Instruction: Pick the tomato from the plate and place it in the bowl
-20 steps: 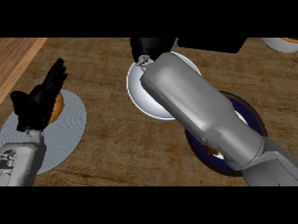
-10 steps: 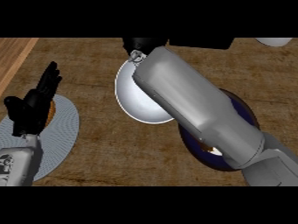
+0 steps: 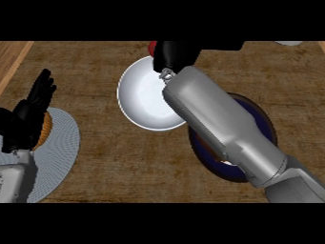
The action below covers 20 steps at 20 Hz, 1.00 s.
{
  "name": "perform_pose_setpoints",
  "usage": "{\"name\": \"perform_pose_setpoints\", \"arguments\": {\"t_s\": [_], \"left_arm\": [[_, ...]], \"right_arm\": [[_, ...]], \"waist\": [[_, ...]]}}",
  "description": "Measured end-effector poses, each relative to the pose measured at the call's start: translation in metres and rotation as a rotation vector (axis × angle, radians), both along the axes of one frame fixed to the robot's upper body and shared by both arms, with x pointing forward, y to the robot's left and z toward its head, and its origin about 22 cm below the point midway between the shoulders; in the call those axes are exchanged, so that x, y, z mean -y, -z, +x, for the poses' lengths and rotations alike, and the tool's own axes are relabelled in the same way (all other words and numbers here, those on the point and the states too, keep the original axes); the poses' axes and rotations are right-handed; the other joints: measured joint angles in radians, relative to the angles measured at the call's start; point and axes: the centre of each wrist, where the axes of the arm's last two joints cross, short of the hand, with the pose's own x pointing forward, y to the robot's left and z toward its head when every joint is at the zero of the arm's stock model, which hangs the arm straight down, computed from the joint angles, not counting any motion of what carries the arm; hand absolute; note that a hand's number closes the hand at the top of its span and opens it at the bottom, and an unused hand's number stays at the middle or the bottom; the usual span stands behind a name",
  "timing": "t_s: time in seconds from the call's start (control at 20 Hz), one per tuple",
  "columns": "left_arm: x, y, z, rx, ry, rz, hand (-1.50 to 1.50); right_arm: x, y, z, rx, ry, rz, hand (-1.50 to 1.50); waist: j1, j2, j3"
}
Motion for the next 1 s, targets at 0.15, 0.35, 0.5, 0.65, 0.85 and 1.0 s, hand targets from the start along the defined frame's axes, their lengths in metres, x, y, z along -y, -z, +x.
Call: {"name": "perform_pose_setpoints", "arguments": {"t_s": [0.15, 0.35, 0.5, 0.65, 0.85, 1.0], "left_arm": [[-0.003, 0.003, -0.002, -0.003, -0.009, -0.003, 0.0], [-0.007, 0.0, -0.006, 0.003, -0.015, -0.003, 0.0], [-0.01, -0.001, -0.007, 0.003, -0.021, -0.001, 0.0], [-0.009, -0.004, -0.007, 0.005, -0.024, 0.002, 0.0], [-0.008, -0.005, -0.008, 0.0, -0.033, 0.004, 0.0], [-0.013, -0.003, -0.015, 0.002, -0.04, 0.003, 0.0]], "right_arm": [[0.011, 0.019, 0.003, -0.003, 0.009, 0.02, 1.5], [0.026, 0.039, 0.013, -0.053, 0.061, 0.042, 1.5], [0.044, 0.06, 0.018, -0.172, 0.134, 0.105, -1.5], [0.057, 0.079, 0.018, -0.236, 0.162, 0.184, -1.5], [0.07, 0.101, 0.013, -0.266, 0.139, 0.275, -1.5], [0.074, 0.097, 0.01, -0.192, 0.112, 0.384, -1.5]], "waist": [[-0.013, 0.0, 0.0], [-0.013, 0.001, 0.0], [-0.019, 0.001, 0.001], [-0.022, 0.001, 0.001], [-0.029, -0.001, 0.001], [-0.033, -0.004, 0.002]]}}
